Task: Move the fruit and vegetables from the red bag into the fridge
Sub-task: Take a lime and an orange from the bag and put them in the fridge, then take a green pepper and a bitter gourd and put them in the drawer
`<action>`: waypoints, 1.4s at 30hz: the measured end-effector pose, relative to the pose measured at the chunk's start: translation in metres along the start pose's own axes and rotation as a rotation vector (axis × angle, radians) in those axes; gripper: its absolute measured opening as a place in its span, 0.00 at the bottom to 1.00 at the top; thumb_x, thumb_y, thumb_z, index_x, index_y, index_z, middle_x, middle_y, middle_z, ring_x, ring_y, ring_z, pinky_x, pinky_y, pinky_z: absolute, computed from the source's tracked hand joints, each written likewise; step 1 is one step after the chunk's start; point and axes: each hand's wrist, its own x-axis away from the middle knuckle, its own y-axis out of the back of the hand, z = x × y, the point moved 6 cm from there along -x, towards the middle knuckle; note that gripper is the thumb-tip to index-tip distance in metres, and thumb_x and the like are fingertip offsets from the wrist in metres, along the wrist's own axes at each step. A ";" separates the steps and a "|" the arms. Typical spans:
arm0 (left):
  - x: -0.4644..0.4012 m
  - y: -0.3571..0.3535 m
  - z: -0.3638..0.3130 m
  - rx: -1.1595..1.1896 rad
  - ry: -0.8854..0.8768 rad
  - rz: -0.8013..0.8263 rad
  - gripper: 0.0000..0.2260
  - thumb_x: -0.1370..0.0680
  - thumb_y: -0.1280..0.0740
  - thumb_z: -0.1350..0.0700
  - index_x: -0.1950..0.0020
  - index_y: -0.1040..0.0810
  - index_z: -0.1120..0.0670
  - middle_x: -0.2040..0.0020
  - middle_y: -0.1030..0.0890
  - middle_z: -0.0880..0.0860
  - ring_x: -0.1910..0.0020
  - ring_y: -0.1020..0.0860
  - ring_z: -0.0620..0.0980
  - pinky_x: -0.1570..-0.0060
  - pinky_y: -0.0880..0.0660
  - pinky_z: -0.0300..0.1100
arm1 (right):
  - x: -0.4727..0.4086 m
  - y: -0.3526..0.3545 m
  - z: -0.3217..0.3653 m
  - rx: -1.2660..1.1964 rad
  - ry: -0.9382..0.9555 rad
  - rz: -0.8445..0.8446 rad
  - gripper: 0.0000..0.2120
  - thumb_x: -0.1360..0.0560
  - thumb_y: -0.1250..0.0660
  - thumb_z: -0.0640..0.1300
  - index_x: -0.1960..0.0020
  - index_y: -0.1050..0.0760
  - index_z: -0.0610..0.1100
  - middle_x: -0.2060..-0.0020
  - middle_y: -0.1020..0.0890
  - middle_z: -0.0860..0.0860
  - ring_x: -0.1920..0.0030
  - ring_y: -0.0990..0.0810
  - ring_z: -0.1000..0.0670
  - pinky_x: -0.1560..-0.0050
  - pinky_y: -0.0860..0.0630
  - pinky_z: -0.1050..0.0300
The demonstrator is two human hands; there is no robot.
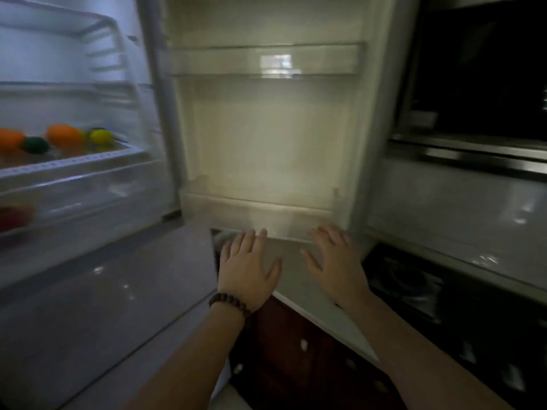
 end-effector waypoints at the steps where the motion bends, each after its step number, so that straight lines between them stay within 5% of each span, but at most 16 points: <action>1: 0.007 -0.008 -0.025 0.016 -0.035 0.010 0.32 0.24 0.53 0.36 0.24 0.44 0.51 0.25 0.38 0.52 0.26 0.43 0.52 0.28 0.48 0.50 | 0.019 0.015 -0.017 0.036 -0.024 -0.002 0.24 0.24 0.46 0.56 0.38 0.26 0.41 0.41 0.24 0.43 0.38 0.28 0.40 0.37 0.30 0.45; 7: 0.063 -0.054 -0.192 0.147 -0.301 0.146 0.33 0.24 0.56 0.35 0.24 0.46 0.51 0.25 0.39 0.52 0.26 0.43 0.53 0.28 0.48 0.51 | 0.148 0.110 -0.128 0.140 -0.294 -0.066 0.22 0.22 0.42 0.54 0.31 0.33 0.46 0.33 0.31 0.50 0.28 0.41 0.48 0.28 0.41 0.52; 18: 0.197 -0.100 -0.476 0.332 -0.769 0.362 0.29 0.22 0.48 0.39 0.24 0.47 0.48 0.24 0.42 0.50 0.25 0.48 0.50 0.26 0.49 0.51 | 0.411 0.274 -0.251 0.354 -0.838 -0.256 0.20 0.24 0.36 0.50 0.34 0.29 0.44 0.38 0.26 0.47 0.35 0.32 0.45 0.36 0.32 0.51; 25: 0.276 -0.117 -0.608 0.411 -1.005 0.446 0.30 0.22 0.48 0.38 0.24 0.46 0.50 0.24 0.42 0.51 0.25 0.47 0.51 0.27 0.48 0.51 | 0.531 0.338 -0.295 0.418 -1.109 -0.320 0.21 0.24 0.35 0.50 0.33 0.30 0.45 0.35 0.28 0.48 0.31 0.36 0.47 0.33 0.35 0.50; 31: 0.307 -0.155 -0.708 0.461 -1.082 0.455 0.30 0.23 0.47 0.38 0.24 0.45 0.51 0.24 0.41 0.52 0.26 0.45 0.51 0.27 0.48 0.49 | 0.584 0.373 -0.369 0.425 -1.196 -0.316 0.22 0.23 0.37 0.50 0.31 0.32 0.47 0.32 0.31 0.50 0.30 0.39 0.49 0.31 0.37 0.51; 42: 0.286 -0.231 -0.861 0.433 -0.944 0.508 0.28 0.23 0.44 0.40 0.26 0.39 0.51 0.27 0.35 0.51 0.27 0.41 0.52 0.29 0.43 0.50 | 0.610 0.441 -0.551 0.342 -1.175 -0.185 0.21 0.23 0.38 0.50 0.31 0.32 0.47 0.32 0.31 0.49 0.30 0.37 0.47 0.32 0.34 0.49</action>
